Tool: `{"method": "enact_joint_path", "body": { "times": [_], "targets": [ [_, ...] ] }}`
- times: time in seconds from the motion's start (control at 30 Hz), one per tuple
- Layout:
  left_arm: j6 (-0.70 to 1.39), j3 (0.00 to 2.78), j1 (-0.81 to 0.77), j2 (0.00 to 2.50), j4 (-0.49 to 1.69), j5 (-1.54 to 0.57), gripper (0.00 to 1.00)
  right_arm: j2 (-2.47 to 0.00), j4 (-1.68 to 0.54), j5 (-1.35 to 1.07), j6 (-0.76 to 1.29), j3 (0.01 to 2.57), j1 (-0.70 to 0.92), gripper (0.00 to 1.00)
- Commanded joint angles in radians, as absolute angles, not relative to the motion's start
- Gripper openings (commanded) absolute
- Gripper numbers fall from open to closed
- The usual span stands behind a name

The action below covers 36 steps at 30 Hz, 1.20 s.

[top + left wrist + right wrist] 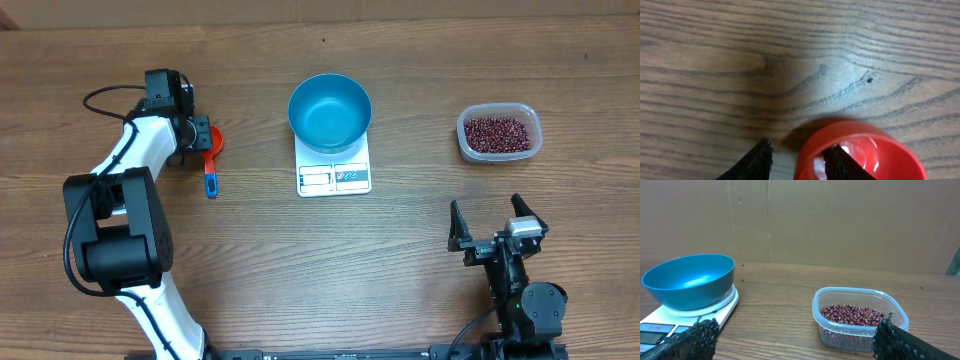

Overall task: Scoop item into bowl and weigh 150g on scale
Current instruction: 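Reach the left gripper to the red scoop and grasp its rim, then lift the red scoop with the left gripper toward the right gripper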

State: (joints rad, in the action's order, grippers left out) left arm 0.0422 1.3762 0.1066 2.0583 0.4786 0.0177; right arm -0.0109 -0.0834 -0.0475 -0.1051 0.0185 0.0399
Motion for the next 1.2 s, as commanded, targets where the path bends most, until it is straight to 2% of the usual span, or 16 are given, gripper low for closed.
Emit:
{"method": "enact_joint_path", "body": {
  "times": [0.0, 0.13, 0.17, 0.2, 0.37, 0.47, 0.6, 0.67, 0.8, 0.87, 1.0, 1.17],
  "targets": [
    [0.022, 1.389, 0.103, 2.088, 0.468, -0.005, 0.34, -0.003, -0.081, -0.043, -0.106, 0.008, 0.045, 1.00],
    [0.034, 1.388, 0.103, 2.107, 0.472, -0.016, 0.13, -0.003, -0.081, -0.043, -0.106, 0.008, 0.045, 1.00],
    [0.042, 1.388, 0.103, 2.108, 0.472, -0.018, 0.05, -0.003, -0.081, -0.043, -0.106, 0.008, 0.045, 1.00],
    [0.057, 1.389, 0.103, 2.108, 0.471, -0.019, 0.04, -0.003, -0.081, -0.043, -0.106, 0.008, 0.045, 1.00],
    [0.199, 1.446, 0.104, 2.078, 0.535, -0.020, 0.04, -0.003, -0.081, -0.043, -0.106, 0.008, 0.045, 1.00],
    [0.362, 1.568, 0.104, 2.023, 0.660, -0.046, 0.04, -0.003, -0.081, -0.043, -0.106, 0.008, 0.045, 1.00],
    [0.548, 1.718, 0.082, 1.927, 0.802, -0.224, 0.04, -0.003, -0.081, -0.043, -0.106, 0.008, 0.045, 1.00],
    [0.630, 1.742, 0.058, 1.879, 0.799, -0.263, 0.04, -0.003, -0.081, -0.043, -0.106, 0.008, 0.045, 1.00],
    [0.923, 1.750, -0.017, 1.782, 0.765, -0.263, 0.04, -0.003, -0.056, -0.046, -0.106, 0.008, 0.045, 1.00],
    [0.989, 1.750, -0.052, 1.768, 0.766, -0.264, 0.04, -0.003, -0.059, -0.063, -0.106, 0.008, 0.045, 1.00],
    [1.018, 1.749, -0.156, 1.765, 0.753, -0.262, 0.04, -0.003, -0.061, -0.126, -0.089, 0.008, 0.045, 1.00],
    [1.018, 1.749, -0.220, 1.765, 0.698, -0.260, 0.04, -0.003, -0.008, -0.277, 0.120, 0.012, 0.044, 1.00]
  ]
}}
